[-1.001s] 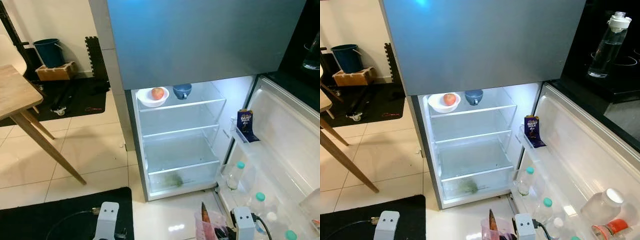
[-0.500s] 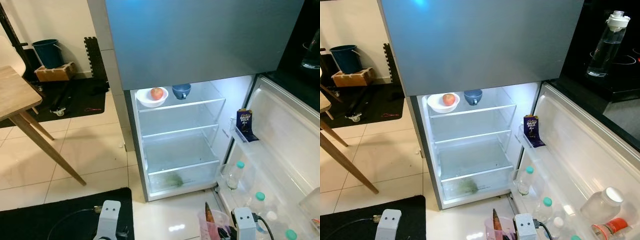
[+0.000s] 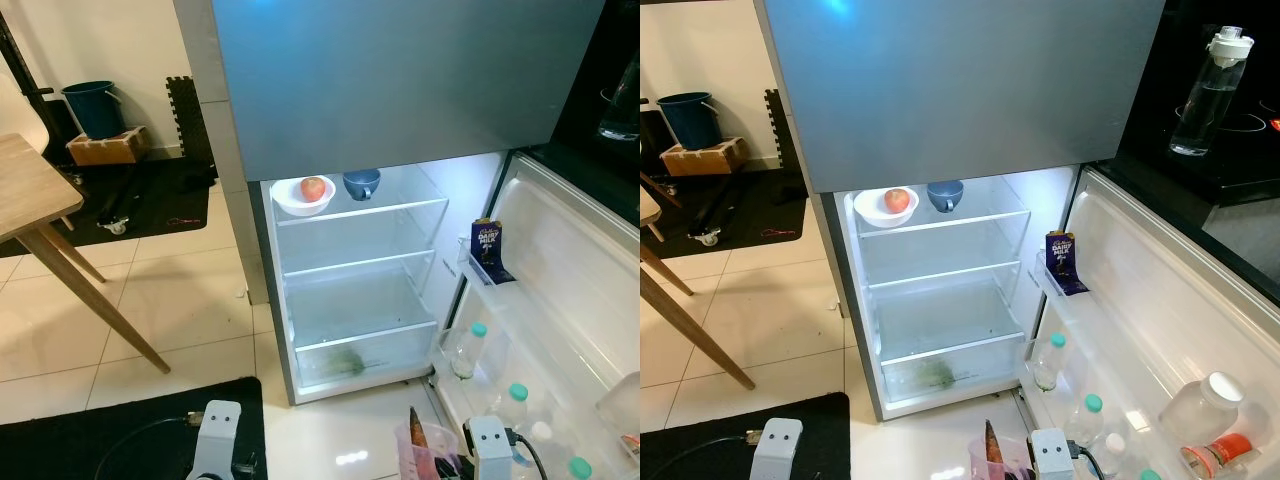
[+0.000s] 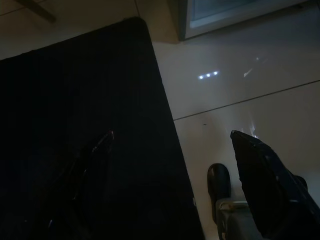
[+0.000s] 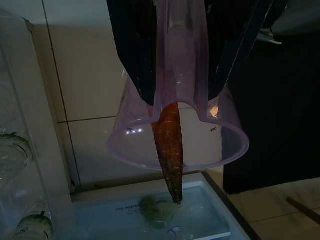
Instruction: Restocking fridge
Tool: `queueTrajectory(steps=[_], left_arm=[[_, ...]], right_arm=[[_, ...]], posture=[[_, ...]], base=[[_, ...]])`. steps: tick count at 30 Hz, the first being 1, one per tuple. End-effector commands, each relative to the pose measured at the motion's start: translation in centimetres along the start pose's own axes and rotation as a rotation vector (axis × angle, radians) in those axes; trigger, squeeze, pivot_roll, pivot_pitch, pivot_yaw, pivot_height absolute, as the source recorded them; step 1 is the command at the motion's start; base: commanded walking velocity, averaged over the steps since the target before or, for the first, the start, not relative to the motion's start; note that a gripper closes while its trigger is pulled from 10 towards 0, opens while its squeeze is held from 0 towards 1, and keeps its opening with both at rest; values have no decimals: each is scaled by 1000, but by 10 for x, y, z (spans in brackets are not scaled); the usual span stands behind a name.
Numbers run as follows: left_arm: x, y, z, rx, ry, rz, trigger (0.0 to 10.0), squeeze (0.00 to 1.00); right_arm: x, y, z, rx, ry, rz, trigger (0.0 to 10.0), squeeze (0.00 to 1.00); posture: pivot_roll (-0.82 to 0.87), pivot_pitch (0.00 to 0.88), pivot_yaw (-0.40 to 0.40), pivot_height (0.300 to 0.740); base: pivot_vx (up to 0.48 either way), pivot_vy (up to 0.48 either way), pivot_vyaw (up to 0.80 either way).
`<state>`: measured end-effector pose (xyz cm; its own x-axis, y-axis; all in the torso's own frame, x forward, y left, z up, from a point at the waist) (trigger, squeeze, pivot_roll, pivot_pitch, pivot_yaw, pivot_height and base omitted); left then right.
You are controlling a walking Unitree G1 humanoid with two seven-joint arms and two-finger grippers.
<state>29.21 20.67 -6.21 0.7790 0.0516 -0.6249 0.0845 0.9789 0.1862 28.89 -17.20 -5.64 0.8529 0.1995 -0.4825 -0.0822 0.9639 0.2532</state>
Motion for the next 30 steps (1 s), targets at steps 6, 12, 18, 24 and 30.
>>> queueTrajectory(steps=[6,12,18,24,30], left_arm=[[-1,-3,-8,-7,19,-10,10000,0],[-1,-2,-6,-7,15,-12,10000,0],[-1,-2,-6,-7,11,-15,10000,0],[-1,-1,-5,-6,11,-16,10000,0],[-1,-1,-5,-3,9,-17,10000,0]], right_arm=[[-2,-2,-4,14,9,-2,10000,0],[-1,-1,-4,18,7,0,10000,0],[-1,-1,-3,19,3,-1,10000,0],[-1,-1,-2,21,1,-1,10000,0],[-2,-1,-3,23,-1,-2,10000,0]], posture=[[-48,111,37,740],[-47,115,38,740],[-47,114,39,740],[-48,114,41,740],[-49,117,43,740]], base=[[81,0,0],[272,0,0],[341,0,0],[349,0,0],[351,0,0]])
Point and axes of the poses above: a point about 5 cm out from each wrist's last joint towards the gripper, its own x axis pointing out of the wrist towards the gripper, its own z axis along the axis of the wrist's last joint, y = z × x, the point moved 5 cm from there along x, pointing out of the wrist towards the gripper, and after that the axes turned 8 degrees about x, right-handed, at the moved point
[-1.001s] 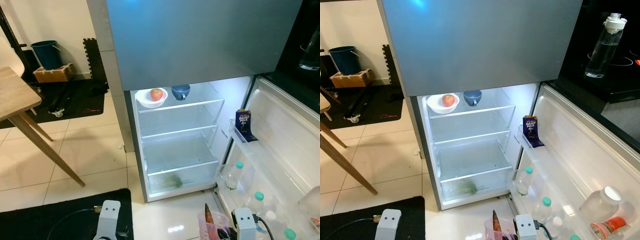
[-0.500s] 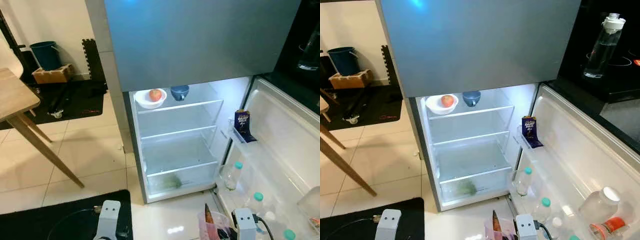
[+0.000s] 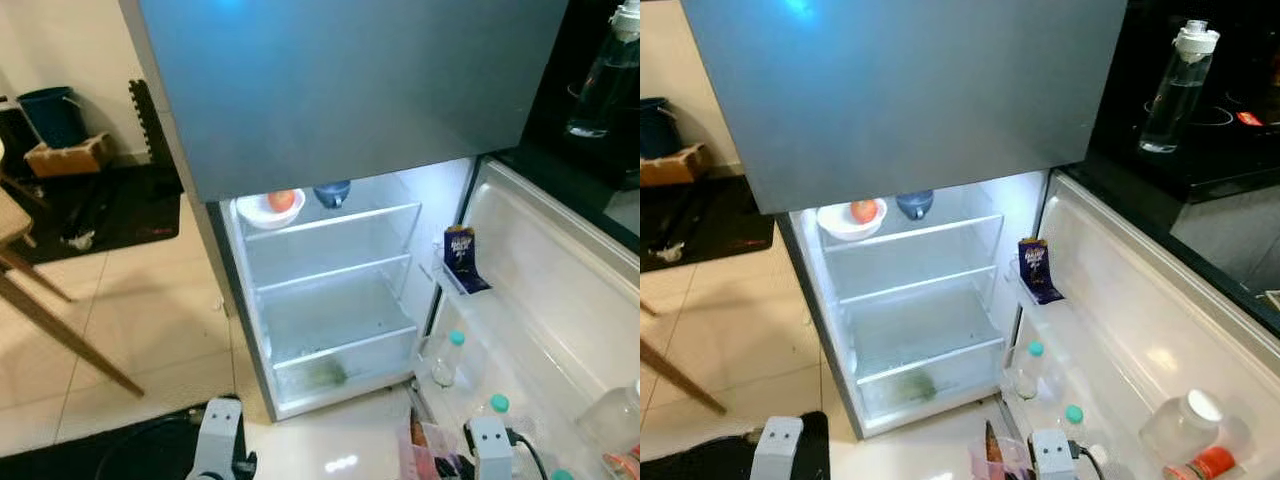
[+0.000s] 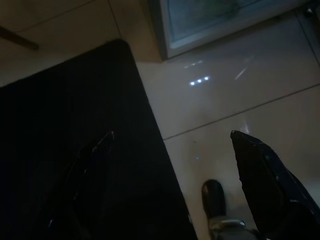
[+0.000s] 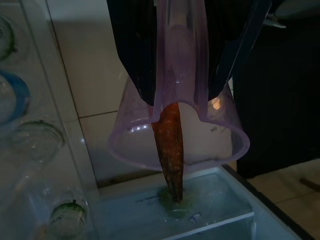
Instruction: Restocking fridge
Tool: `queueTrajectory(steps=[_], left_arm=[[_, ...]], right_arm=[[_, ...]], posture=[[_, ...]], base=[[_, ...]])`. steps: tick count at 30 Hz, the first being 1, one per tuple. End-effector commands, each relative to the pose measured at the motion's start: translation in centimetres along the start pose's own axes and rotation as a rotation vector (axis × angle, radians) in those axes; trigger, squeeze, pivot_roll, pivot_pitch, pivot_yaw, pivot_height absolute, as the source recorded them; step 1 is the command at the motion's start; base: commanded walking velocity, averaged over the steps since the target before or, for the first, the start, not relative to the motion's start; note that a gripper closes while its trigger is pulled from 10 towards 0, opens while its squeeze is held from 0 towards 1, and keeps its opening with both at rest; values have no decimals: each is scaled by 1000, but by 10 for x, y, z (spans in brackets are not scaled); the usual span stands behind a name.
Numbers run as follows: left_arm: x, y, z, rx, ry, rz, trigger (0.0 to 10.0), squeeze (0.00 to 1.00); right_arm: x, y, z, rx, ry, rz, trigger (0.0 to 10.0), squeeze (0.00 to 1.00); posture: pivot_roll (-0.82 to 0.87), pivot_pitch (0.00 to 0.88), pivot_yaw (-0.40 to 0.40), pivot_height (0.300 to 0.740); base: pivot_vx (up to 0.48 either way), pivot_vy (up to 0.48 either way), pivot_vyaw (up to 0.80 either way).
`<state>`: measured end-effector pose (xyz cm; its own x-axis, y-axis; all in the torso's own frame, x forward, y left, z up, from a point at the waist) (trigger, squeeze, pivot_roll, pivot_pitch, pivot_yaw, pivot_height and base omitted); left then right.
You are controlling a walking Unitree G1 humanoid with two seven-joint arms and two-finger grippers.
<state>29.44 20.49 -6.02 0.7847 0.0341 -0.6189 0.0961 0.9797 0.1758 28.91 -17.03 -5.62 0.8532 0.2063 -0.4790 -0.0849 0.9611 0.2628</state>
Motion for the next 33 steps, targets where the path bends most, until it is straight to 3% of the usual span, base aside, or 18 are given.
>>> queueTrajectory(steps=[1,25,33], left_arm=[[-2,0,-8,-2,20,-1,10000,0],[-2,2,-7,-2,18,5,10000,0],[-2,1,-8,5,18,5,10000,0]], right_arm=[[-2,-3,-3,16,1,-10,10000,0],[-2,-1,-3,20,-1,-1,10000,0],[-3,-1,-5,-21,13,17,10000,0]], posture=[[-49,117,43,740],[-39,117,41,740],[-40,117,39,740]], base=[[349,0,0],[329,0,0],[285,0,0]])
Point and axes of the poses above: a point about 5 cm out from each wrist's last joint towards the gripper, its own x axis pointing out of the wrist towards the gripper, its own z axis along the axis of the wrist's last joint, y = z × x, the point moved 5 cm from there along x, pointing out of the wrist towards the gripper, and after that the axes turned 8 degrees about x, right-handed, at the moved point
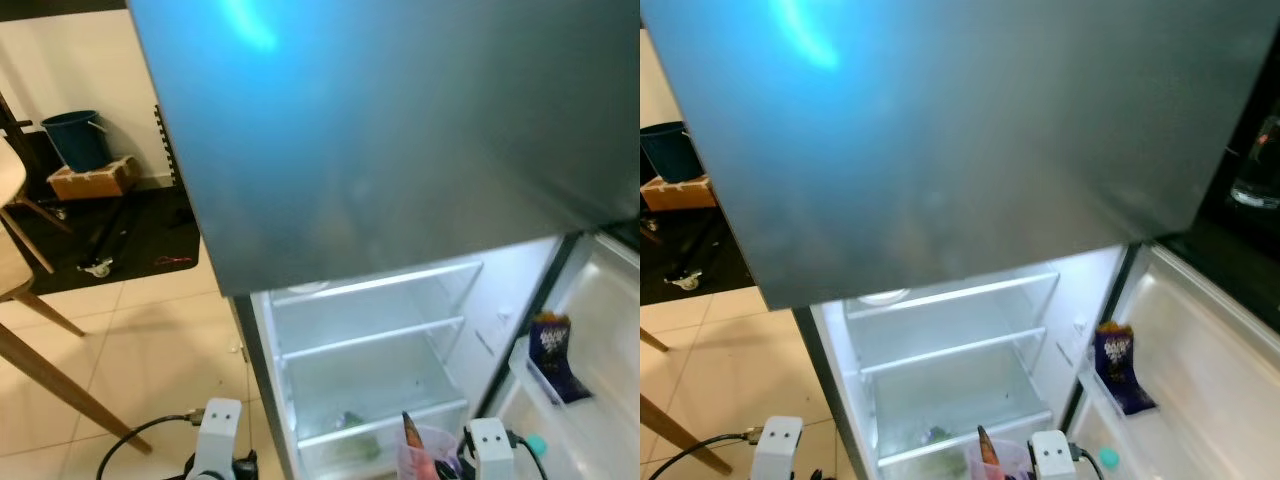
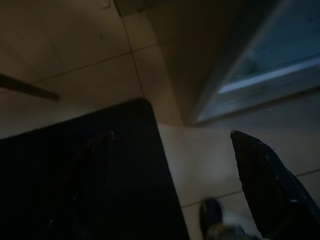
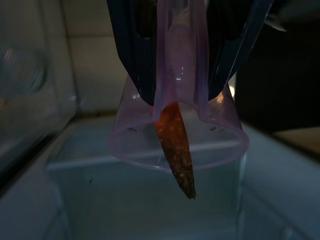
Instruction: Restocking fridge
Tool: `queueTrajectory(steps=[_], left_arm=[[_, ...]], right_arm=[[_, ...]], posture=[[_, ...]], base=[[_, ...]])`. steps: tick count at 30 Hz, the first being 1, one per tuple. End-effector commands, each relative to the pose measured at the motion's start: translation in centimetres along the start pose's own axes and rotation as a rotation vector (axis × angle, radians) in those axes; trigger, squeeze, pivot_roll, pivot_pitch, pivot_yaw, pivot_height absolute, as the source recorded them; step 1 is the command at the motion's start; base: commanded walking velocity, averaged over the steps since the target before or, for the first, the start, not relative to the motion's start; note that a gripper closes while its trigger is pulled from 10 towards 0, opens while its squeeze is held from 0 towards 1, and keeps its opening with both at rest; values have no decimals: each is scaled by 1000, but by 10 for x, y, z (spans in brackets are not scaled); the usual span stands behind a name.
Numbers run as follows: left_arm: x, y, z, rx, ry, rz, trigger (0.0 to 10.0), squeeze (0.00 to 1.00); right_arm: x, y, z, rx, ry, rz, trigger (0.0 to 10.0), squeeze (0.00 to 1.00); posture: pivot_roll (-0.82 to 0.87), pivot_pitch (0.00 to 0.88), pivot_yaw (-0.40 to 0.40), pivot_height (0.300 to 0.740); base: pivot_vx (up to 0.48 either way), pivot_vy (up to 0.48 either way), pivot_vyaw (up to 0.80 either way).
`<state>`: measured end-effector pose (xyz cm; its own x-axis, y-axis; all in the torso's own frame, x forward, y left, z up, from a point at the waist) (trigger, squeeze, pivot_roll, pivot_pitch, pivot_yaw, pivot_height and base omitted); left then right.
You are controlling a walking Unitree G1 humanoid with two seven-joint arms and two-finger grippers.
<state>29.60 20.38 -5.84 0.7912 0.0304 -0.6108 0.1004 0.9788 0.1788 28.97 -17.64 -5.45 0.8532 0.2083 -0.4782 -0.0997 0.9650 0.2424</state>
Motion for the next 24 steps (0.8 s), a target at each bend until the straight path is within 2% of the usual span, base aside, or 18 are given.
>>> queueTrajectory(steps=[1,8,13,24], left_arm=[[-2,2,-10,-1,23,9,10000,0],[-3,4,-8,2,1,31,10000,0],[-4,4,-10,10,5,30,10000,0],[-4,5,-12,26,8,45,10000,0]], right_arm=[[-2,4,-8,14,13,10,10000,0],[-2,1,-7,38,10,-3,10000,0],[-3,3,-9,-2,23,20,10000,0],[-3,7,-13,-9,36,38,10000,0]], posture=[[-41,120,32,740],[-40,117,28,740],[-41,115,25,740],[-41,109,25,740]], base=[[0,0,0],[0,0,0],[0,0,0],[0,0,770]])
Point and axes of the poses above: a point about 5 cm out from each wrist's last joint towards the gripper, its own x axis pointing out of the wrist towards the gripper, its own z axis along the axis of the wrist's last joint, y = z × x, the point moved 5 cm from there along x, pointing out of the wrist towards the gripper, and after that the axes turned 8 degrees about x, right-handed, at the moved point
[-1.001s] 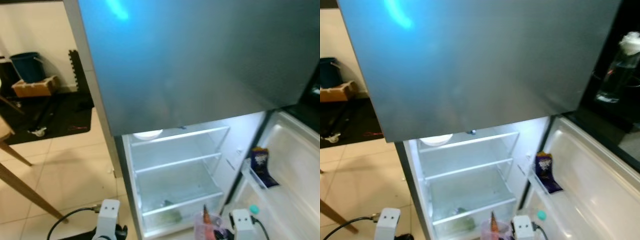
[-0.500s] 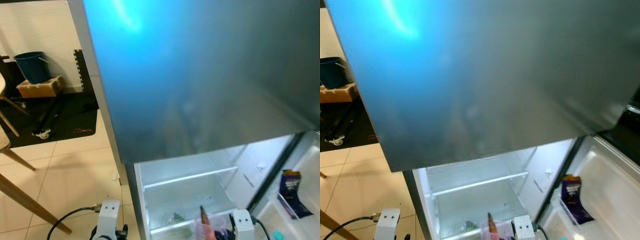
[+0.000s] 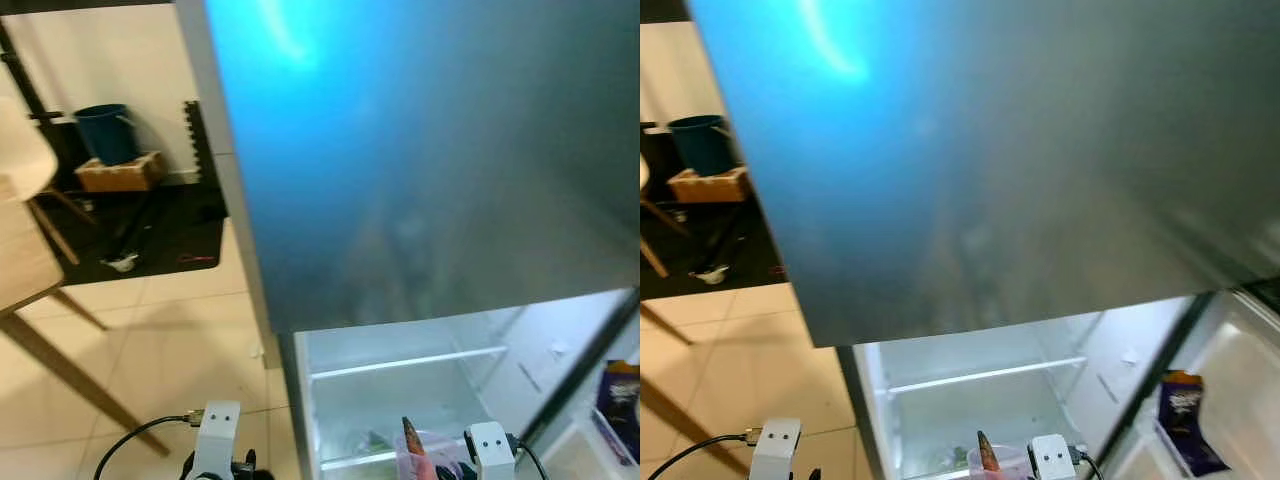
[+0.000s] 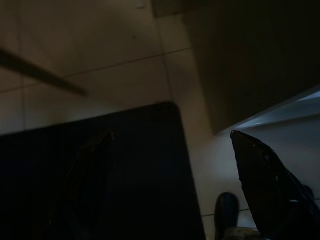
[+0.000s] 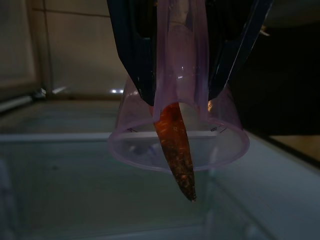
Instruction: Restocking fridge
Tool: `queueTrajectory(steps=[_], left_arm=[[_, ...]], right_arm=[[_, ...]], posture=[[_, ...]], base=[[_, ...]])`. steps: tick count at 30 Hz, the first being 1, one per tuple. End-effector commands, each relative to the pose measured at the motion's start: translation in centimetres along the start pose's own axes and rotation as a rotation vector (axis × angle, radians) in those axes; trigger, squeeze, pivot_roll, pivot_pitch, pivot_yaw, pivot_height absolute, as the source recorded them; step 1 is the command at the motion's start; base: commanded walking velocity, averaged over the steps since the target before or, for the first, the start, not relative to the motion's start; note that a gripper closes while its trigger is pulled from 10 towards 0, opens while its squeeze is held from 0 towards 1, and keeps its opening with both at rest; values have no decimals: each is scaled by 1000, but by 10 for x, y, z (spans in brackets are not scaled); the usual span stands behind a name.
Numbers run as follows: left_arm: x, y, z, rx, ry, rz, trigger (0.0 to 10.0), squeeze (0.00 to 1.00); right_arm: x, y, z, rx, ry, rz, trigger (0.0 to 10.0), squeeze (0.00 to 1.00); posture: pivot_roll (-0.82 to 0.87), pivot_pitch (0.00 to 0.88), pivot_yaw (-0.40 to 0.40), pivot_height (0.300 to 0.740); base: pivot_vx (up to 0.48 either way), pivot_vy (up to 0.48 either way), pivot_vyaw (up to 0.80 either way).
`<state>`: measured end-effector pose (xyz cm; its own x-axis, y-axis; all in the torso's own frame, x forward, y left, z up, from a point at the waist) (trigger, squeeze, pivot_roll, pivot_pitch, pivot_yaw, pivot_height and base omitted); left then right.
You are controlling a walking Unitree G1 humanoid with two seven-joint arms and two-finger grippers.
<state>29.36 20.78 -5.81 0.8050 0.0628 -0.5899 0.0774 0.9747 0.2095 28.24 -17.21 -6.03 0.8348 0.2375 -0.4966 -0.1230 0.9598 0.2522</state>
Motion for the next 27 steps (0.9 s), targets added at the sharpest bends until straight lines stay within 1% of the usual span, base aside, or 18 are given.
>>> queueTrajectory(steps=[1,10,15,18,27], left_arm=[[-2,1,-10,15,25,8,10000,0],[-2,4,-10,36,29,24,10000,0],[-2,5,-10,50,34,33,10000,0],[-2,5,-10,51,36,32,10000,0],[-1,-1,-8,51,26,-9,10000,0]], right_arm=[[-1,3,-4,-6,7,12,10000,0],[0,4,-3,-9,7,14,10000,0],[0,2,-3,-13,6,0,10000,0],[-1,-5,-3,36,3,-40,10000,0],[-3,-12,-6,17,28,-87,10000,0]], posture=[[-41,109,25,740],[-40,106,25,740],[-41,107,26,740],[-40,109,27,740],[-38,119,29,740]], base=[[0,0,800],[0,0,800],[0,0,723],[0,0,0],[0,0,0]])
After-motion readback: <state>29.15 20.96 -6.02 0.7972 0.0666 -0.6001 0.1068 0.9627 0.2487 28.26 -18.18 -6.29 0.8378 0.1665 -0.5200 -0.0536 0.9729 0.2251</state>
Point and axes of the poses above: a point about 5 cm out from each wrist's last joint towards the gripper, its own x axis pointing out of the wrist towards the gripper, its own z axis along the axis of the wrist's last joint, y = z × x, the point moved 5 cm from there along x, pointing out of the wrist towards the gripper, and after that the axes turned 8 degrees about x, right-handed, at the moved point
